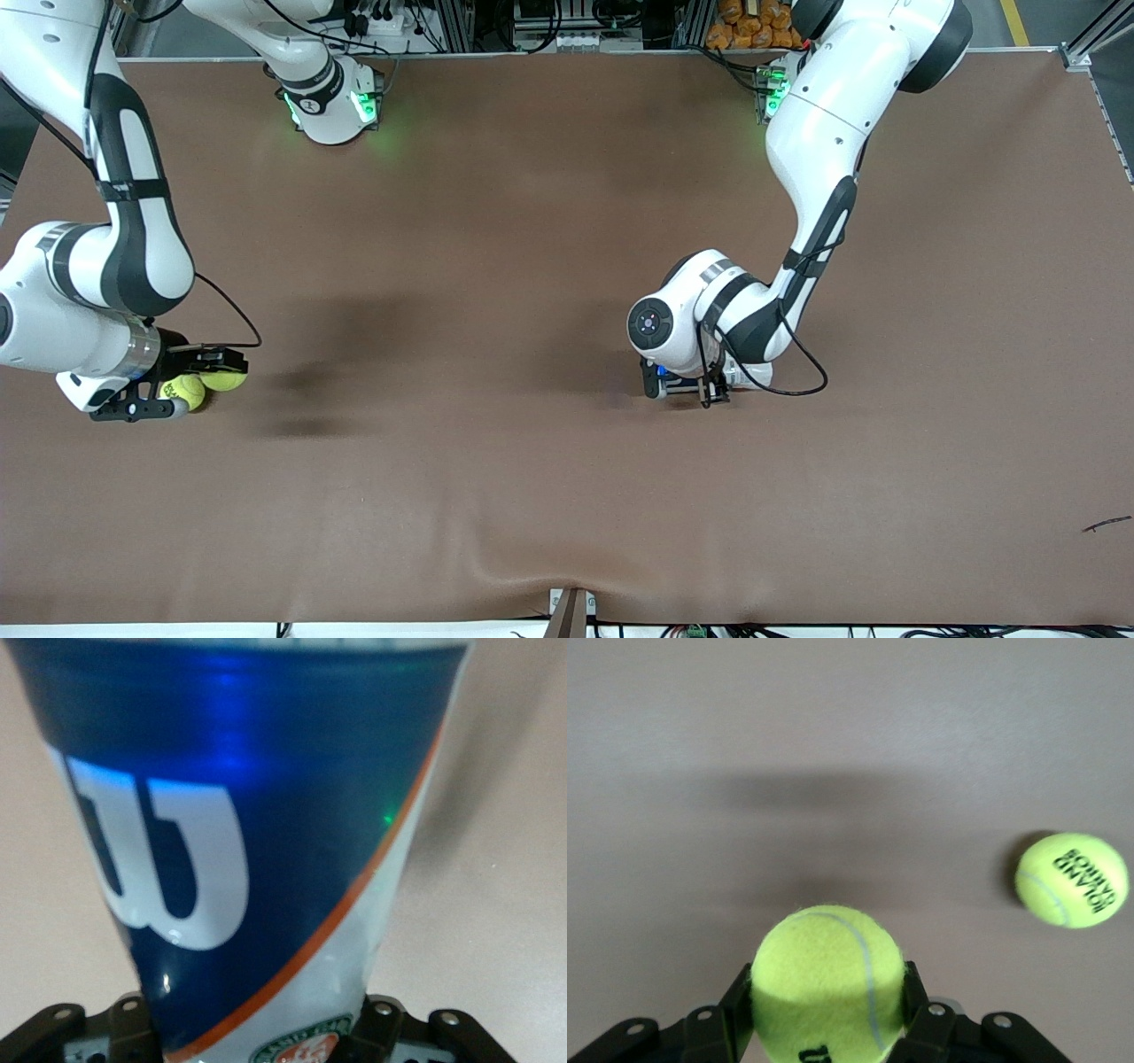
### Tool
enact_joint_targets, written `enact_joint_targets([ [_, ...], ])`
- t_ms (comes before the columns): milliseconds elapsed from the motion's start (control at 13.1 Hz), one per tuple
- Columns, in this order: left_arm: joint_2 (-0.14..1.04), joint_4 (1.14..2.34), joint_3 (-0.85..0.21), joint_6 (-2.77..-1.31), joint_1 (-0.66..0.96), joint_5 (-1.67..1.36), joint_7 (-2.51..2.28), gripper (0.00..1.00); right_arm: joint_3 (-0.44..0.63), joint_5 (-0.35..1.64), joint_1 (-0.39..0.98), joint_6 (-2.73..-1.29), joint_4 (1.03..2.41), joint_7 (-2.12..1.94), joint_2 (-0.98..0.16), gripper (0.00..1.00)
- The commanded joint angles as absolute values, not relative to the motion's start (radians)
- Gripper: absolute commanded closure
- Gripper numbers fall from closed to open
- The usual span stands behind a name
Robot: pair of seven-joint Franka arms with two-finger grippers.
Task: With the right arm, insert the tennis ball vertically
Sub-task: 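Lift the Wilson ball off the table with the right gripper, then lift the can and turn it upright, open end up, with the left gripper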
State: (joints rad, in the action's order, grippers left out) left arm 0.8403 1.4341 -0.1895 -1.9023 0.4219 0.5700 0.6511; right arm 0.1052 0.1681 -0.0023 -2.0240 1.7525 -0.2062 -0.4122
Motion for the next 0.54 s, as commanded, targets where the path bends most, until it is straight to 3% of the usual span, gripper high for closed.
enact_joint_targets([
  [0,0.824,1.373,-0.230,-1.896,0.448,0.583,0.624,0.34,0.100,0.219,-0.003,-1.961,1.770,-0.215,-0.364,0.83],
  [153,0.825,1.330,-0.271,-1.969,0.449,0.552,0.548,0.34,0.095,0.273,0.000,-1.911,1.770,-0.215,-0.339,0.87],
  [459,0.827,1.331,-0.288,-2.315,0.449,0.448,0.337,0.34,0.095,0.282,0.037,-1.870,1.776,-0.152,-0.310,0.87],
])
